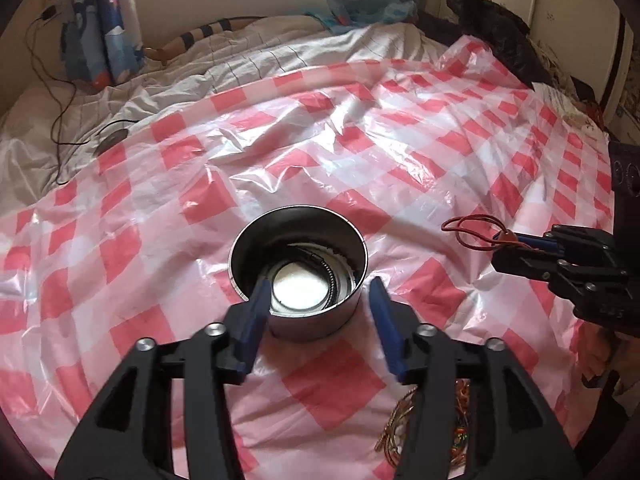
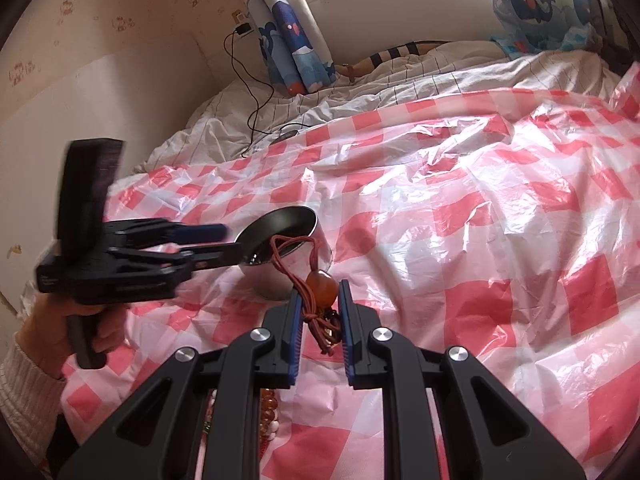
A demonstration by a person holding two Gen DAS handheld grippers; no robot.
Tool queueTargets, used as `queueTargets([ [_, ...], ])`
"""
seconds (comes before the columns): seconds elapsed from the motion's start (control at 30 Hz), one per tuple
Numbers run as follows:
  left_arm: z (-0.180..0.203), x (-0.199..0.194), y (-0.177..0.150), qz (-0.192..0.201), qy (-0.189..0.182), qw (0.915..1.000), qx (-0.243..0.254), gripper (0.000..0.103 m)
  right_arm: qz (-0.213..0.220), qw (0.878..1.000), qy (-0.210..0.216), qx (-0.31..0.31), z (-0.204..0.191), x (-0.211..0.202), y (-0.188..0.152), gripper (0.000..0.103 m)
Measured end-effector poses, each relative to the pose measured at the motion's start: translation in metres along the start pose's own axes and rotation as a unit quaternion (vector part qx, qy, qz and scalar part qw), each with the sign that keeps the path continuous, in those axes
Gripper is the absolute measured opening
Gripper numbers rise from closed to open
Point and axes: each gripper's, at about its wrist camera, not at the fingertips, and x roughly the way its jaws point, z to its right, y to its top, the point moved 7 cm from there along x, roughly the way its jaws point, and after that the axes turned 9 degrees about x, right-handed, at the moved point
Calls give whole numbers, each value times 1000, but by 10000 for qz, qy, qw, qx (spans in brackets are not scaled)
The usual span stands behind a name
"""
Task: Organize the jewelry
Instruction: 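Drop the black bracelet into the tin with the left gripper while the right gripper lowers the red pendant in, then grasp the silver bangle from the pile with the left gripper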
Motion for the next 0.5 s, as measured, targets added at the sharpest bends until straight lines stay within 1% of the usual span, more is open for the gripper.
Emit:
queueTargets([
  [0.03,-3,-10,-6,90,82,9999,-116,53,6,9999,-62,-118,-3,1,-1,18],
  [0.1,-9,-30,-20,352,107,9978,-544,55,13,9991,-157,-402,-14,5,-2,18],
  [0.2,-21,-55,-44,716,265,9901,-1177,64,-85,9977,-187,-642,-29,24,4,18],
  [0.23,-25,-60,-50,798,338,9876,-1307,65,-119,9974,-178,-689,-34,31,7,18],
  [0.27,-27,-63,-55,852,395,9859,-1383,67,-182,9971,-154,-727,-40,41,11,18],
  [0.33,-31,-63,-60,875,484,9855,-1373,72,-289,9954,-236,-886,-50,61,18,18],
  [0.43,-37,-56,-65,713,651,9866,-1313,72,-473,9920,-359,-1111,-63,87,26,18],
  [0.5,-39,-56,-67,680,611,9867,-1348,72,-598,9905,-445,-1159,-65,103,30,28],
])
